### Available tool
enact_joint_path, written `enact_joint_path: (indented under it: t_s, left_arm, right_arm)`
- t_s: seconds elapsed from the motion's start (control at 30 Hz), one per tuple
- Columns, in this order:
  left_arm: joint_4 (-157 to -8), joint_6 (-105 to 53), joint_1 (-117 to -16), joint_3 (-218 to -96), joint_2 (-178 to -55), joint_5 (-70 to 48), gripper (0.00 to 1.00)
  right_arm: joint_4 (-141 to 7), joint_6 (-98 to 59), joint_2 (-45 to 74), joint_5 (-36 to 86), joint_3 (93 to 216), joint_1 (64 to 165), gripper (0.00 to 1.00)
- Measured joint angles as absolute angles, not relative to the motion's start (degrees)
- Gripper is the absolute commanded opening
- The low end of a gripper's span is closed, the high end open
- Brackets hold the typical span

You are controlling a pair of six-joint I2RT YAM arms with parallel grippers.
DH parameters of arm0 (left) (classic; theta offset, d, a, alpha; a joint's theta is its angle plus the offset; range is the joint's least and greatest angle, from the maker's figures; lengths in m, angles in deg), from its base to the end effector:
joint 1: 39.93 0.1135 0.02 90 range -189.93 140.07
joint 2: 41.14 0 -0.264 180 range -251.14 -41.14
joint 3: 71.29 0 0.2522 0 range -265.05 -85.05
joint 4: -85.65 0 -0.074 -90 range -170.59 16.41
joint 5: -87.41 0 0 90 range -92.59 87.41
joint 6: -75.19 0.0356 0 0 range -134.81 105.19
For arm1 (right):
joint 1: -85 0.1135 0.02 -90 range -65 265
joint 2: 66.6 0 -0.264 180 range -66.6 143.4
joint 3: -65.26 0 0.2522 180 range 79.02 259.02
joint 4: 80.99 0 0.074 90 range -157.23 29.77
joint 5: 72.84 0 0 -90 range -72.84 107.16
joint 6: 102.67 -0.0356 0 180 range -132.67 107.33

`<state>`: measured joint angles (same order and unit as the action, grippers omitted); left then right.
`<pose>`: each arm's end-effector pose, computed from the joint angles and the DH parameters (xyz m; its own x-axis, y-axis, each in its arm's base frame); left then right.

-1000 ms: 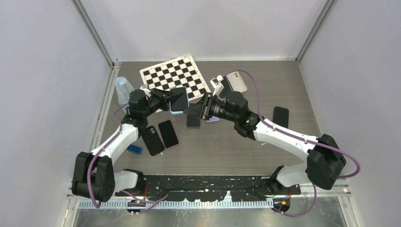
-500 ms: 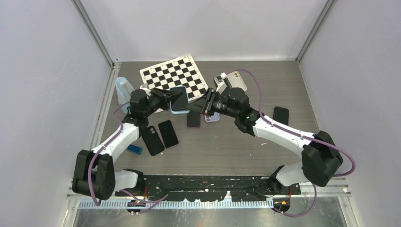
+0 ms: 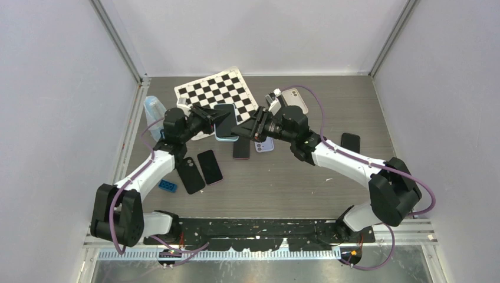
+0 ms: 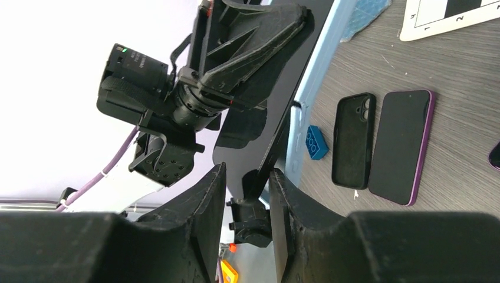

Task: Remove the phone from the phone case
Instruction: Remove the phone case from the phone.

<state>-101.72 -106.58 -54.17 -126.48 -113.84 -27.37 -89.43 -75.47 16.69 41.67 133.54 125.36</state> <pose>0.2742 -0.0850 0.2710 -0.6177 -0.7795 0.1042 -0.1898 0.0192 -0.9816 0.2483 0.2304 0.2982 -0.8432 0.3454 -0.4119 -0.3353 0.2608 0.9053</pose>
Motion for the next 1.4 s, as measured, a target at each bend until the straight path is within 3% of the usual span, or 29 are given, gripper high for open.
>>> enact_joint_path:
  t_s: [0.17, 0.37, 0.43, 0.53, 0.57, 0.63, 0.83, 0.97, 1.23, 1.4]
  left_arm:
    - [-104.1, -101.9, -56.2, -128.1, -114.0, -27.3, 0.0]
    - [-109.2, -95.9, -57.2, -130.4, -114.0, -26.7, 0.0]
    - [-112.0, -94.8, -57.5, -130.6, -114.0, -27.1, 0.0]
    - [-115.2, -93.7, -57.9, -130.6, -114.0, -27.9, 0.0]
    - [-116.5, -93.6, -58.0, -130.6, -114.0, -28.5, 0.0]
    - [-119.0, -93.6, -58.3, -130.6, -113.6, -29.3, 0.13]
    - [-121.6, -92.4, -59.4, -130.6, -111.4, -32.2, 0.75]
    - [-121.1, -90.5, -60.8, -130.9, -109.6, -35.9, 0.98]
    - [-120.8, -87.2, -57.0, -130.9, -108.6, -42.4, 0.99]
    - [-120.0, -84.2, -56.0, -130.9, -108.5, -48.1, 0.84]
  right_arm:
    - [-93.4, -77.8, 19.1, 43.5, 133.7, 125.3, 0.4]
    - [-100.9, -81.0, 20.5, 45.1, 133.6, 124.5, 0.31]
    - [-103.3, -81.4, 20.5, 45.0, 133.1, 124.5, 0.23]
    - [-107.0, -82.3, 20.0, 44.9, 131.7, 124.5, 0.03]
    - [-108.5, -83.3, 19.7, 44.9, 131.0, 124.5, 0.01]
    - [-111.3, -84.4, 19.1, 45.1, 130.1, 124.5, 0.01]
    - [-114.8, -83.8, 17.1, 46.0, 128.9, 124.0, 0.01]
    - [-114.3, -83.2, 16.0, 46.1, 127.9, 122.4, 0.01]
    - [-111.8, -84.0, 10.8, 46.1, 125.6, 117.4, 0.01]
    - [-111.9, -85.7, 7.9, 44.8, 125.3, 114.7, 0.01]
